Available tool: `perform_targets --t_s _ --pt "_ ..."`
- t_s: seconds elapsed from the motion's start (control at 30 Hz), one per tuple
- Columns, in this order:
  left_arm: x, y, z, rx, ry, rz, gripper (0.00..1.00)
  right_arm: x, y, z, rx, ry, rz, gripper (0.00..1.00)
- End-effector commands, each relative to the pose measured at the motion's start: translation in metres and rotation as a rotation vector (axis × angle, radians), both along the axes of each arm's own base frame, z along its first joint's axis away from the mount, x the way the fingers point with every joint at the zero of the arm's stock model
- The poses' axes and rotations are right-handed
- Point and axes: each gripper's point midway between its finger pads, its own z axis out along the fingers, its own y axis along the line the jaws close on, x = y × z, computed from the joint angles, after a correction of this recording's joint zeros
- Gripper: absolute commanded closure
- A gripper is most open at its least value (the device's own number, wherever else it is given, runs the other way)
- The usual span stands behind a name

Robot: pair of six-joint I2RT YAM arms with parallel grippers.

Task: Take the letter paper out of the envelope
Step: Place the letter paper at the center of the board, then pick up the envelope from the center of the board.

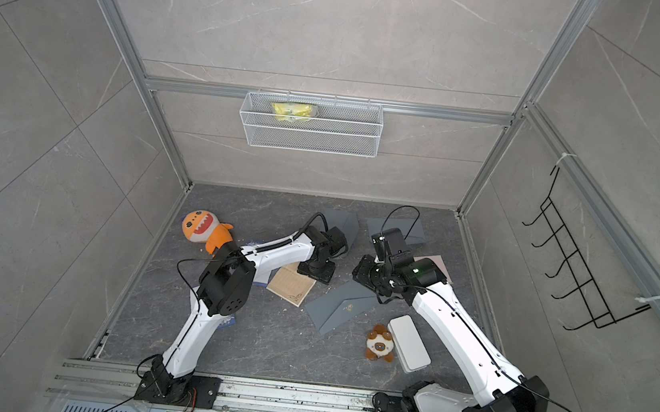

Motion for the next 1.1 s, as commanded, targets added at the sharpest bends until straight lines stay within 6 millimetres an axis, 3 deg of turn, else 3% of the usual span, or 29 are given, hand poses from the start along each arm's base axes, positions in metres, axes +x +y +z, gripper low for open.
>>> perform_targets --t_s 0.0,0.27,0.43,0.5,0.77,1.07 --pt "0.01 -0.006 0.054 -0.11 -0.071 0.011 0.33 -0.009 -0.003 -0.023 -0.004 0.086 -0.099 0.5" --pt "0.008 -0.005 0.109 -0.378 -0.11 0.066 0.3 -0.015 0.012 -0.065 -0.038 0.22 -0.194 0.37" --pt "-0.006 -0.002 0.148 -0.712 -0.052 0.093 0.31 -0.028 0.007 -0.089 -0.178 0.356 -0.296 0.33" --pt "-0.014 0.004 0.153 -0.808 0.003 0.11 0.32 -0.032 0.004 -0.096 -0.236 0.397 -0.344 0.34" --pt "-0.058 0.044 0.155 -0.962 0.115 0.171 0.32 -0.013 0.013 -0.097 -0.53 0.377 -0.374 0.37" --pt "-0.101 0.088 0.129 -0.955 0.177 0.255 0.32 -0.007 0.037 -0.115 -0.687 0.43 -0.332 0.42"
